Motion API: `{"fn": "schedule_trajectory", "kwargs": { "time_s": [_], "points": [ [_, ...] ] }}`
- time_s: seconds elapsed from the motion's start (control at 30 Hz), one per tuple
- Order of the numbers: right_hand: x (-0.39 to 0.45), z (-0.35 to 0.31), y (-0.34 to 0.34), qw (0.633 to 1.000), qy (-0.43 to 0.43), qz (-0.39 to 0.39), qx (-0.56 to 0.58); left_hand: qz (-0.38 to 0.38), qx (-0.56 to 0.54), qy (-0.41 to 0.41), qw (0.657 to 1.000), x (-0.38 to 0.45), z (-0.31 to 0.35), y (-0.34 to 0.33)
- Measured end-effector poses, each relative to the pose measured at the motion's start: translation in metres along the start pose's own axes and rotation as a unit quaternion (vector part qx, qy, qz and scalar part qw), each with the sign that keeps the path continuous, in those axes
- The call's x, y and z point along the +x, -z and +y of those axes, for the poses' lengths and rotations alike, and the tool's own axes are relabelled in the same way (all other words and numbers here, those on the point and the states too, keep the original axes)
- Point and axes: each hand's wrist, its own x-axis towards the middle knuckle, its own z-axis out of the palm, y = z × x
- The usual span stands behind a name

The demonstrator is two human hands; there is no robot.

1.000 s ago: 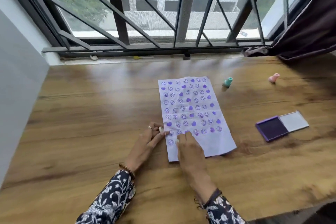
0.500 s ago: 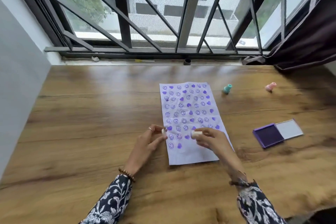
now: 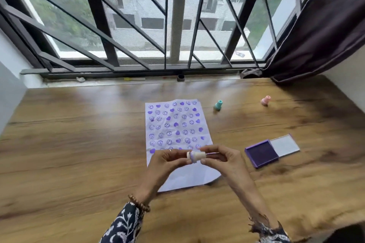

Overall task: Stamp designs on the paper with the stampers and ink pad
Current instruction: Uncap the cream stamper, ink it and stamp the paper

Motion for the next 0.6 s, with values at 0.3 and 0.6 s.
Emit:
{"fn": "schedule_trajectory", "kwargs": {
  "time_s": [0.3, 0.6],
  "points": [
    [0.017, 0.003, 0.057, 1.000, 0.001, -0.007, -0.011, 0.018, 0.020, -0.014, 1.000, 0.029, 0.004, -0.051],
    [0.068, 0.024, 0.129, 0.999, -0.024, 0.026, -0.018, 0.018, 0.120, -0.081, 0.989, 0.100, -0.002, -0.109]
  ]
}}
